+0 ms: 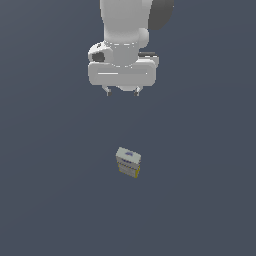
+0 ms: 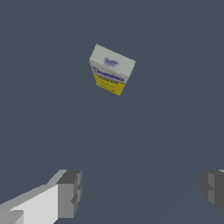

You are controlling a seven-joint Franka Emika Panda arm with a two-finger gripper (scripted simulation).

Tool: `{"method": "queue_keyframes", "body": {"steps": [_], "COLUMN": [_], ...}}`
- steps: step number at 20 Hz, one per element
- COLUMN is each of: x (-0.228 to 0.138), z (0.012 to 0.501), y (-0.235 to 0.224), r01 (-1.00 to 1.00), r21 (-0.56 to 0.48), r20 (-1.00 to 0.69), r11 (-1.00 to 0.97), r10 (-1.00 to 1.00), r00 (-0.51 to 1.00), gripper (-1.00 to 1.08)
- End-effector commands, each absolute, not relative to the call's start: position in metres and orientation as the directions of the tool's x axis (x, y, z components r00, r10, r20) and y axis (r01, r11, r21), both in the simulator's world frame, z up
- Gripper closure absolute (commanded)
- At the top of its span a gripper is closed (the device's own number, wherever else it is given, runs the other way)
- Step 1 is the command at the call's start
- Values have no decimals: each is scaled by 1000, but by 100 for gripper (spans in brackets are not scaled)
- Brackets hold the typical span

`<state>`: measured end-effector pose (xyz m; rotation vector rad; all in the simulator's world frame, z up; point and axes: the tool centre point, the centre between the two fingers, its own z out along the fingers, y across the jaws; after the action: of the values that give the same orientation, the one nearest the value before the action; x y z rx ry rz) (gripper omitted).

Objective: Pick up the object and move it to a goal position.

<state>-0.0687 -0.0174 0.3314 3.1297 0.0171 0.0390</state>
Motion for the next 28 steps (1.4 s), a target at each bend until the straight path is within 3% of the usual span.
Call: {"method": "queue_keyframes", "body": {"steps": [1,17,28], "x": [-69,-69,-51], "z": [331,326,317], "y": [-17,-5,-4], "r01": [11,82,200], "r21": [12,22,28], "r20": [25,15,10], "r11": [-1000,-996,-979], "r10": [11,82,200], "r00": [1000,997,980], "gripper": [-92,-92,-92]}}
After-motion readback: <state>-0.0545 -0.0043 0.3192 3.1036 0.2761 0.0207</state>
